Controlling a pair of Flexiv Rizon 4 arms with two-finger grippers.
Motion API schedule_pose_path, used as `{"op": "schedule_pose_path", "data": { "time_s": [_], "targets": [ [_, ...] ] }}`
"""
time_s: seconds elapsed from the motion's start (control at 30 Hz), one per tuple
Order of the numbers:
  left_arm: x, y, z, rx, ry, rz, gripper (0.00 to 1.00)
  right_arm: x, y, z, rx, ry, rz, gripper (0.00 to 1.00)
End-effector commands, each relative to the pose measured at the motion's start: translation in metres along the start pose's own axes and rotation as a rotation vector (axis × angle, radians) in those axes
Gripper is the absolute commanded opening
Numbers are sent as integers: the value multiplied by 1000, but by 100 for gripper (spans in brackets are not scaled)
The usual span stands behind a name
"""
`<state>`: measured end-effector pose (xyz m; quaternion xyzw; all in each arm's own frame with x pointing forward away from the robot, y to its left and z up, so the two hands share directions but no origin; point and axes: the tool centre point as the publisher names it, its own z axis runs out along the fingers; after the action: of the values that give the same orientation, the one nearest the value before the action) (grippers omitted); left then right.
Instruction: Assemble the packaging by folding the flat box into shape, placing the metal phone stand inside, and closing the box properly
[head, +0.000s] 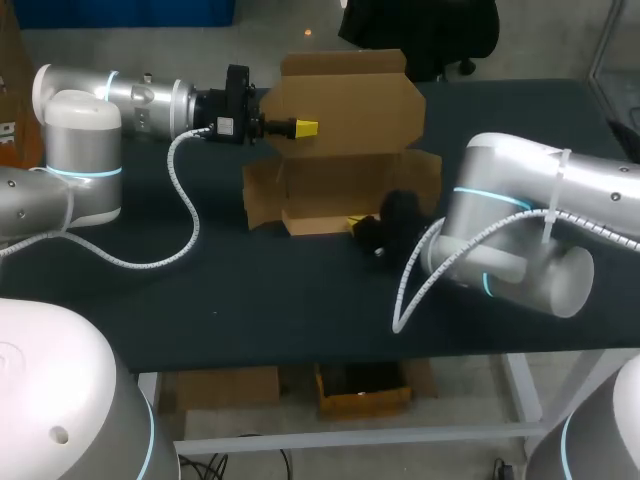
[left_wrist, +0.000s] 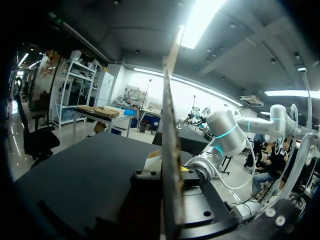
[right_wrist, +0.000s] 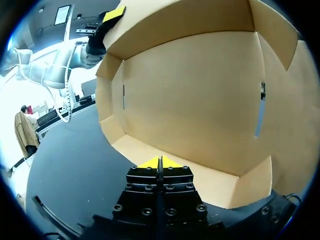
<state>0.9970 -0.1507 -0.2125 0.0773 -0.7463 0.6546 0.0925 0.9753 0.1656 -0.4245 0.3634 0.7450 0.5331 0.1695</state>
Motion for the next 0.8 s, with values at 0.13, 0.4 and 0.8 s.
{"op": "schedule_pose_path", "data": {
  "time_s": [0.13,0.4,0.8],
  "targets": [
    [-1,2,0,0,3,0,0,2,-9,9,4,-75,5,0],
    [-1,2,0,0,3,0,0,1,-11,8,7,-78,10,0],
    [0,2,0,-1,5,-1,0,0,-14,7,1,-73,28,39]
  ]
}}
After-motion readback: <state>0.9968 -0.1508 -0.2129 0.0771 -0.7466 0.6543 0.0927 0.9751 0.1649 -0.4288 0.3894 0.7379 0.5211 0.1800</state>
